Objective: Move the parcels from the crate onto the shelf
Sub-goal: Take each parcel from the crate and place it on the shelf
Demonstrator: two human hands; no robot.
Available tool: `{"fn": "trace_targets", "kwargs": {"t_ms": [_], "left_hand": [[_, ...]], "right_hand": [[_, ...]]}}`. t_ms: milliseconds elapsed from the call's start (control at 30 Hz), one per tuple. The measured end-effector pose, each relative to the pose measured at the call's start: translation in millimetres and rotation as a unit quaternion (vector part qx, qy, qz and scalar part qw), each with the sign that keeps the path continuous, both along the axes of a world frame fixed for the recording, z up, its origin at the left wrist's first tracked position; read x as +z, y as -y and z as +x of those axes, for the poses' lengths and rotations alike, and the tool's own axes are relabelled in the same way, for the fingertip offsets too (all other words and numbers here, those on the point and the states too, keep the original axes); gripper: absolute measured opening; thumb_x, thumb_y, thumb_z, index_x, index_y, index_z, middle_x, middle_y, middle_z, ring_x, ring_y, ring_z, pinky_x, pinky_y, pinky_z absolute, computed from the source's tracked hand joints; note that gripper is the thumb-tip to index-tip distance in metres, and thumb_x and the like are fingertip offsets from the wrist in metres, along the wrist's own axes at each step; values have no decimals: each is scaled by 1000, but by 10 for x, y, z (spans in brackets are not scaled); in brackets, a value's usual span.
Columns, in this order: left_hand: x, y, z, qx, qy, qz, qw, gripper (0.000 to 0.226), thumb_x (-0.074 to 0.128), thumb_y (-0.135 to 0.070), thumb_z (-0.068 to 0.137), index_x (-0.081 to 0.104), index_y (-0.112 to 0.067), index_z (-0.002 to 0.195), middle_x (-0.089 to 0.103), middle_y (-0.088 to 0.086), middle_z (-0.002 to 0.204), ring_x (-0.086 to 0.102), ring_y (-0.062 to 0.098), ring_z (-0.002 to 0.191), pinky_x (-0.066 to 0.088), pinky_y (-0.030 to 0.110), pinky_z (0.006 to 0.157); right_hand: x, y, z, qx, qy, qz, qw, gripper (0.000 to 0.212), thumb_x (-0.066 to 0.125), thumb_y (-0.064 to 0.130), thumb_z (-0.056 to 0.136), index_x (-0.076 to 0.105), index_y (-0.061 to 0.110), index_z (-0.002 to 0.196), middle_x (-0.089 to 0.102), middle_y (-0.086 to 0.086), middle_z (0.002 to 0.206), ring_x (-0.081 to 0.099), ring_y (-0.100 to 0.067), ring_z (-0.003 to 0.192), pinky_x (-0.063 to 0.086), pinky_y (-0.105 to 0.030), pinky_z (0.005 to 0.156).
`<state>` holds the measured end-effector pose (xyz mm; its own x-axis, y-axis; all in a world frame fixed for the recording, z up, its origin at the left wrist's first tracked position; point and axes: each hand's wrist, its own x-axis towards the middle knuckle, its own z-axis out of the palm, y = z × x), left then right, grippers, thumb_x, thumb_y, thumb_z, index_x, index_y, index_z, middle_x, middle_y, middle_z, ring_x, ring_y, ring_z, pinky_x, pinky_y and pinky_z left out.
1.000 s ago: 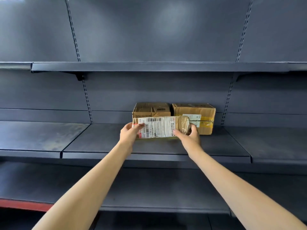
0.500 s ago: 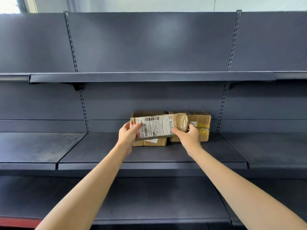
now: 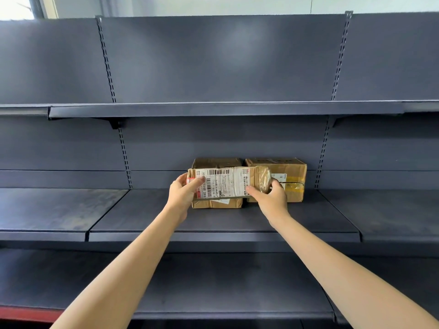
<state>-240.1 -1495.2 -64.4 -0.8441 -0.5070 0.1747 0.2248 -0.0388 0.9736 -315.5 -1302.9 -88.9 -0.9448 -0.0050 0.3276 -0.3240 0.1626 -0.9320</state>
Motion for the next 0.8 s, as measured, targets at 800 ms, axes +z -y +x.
{"fn": "trace_targets", "kwargs": {"t_ms": [800], "left_hand": [[35, -59, -135, -49, 69, -122, 989, 60, 78, -15, 72, 53, -11, 126, 61, 12, 119, 67, 20, 94, 55, 22, 64]], "right_hand": [[-600, -131, 260, 145, 224, -210, 941, 22, 69, 2, 78, 65, 19, 91, 72, 4, 89, 66, -10, 82, 50, -23, 69]]}}
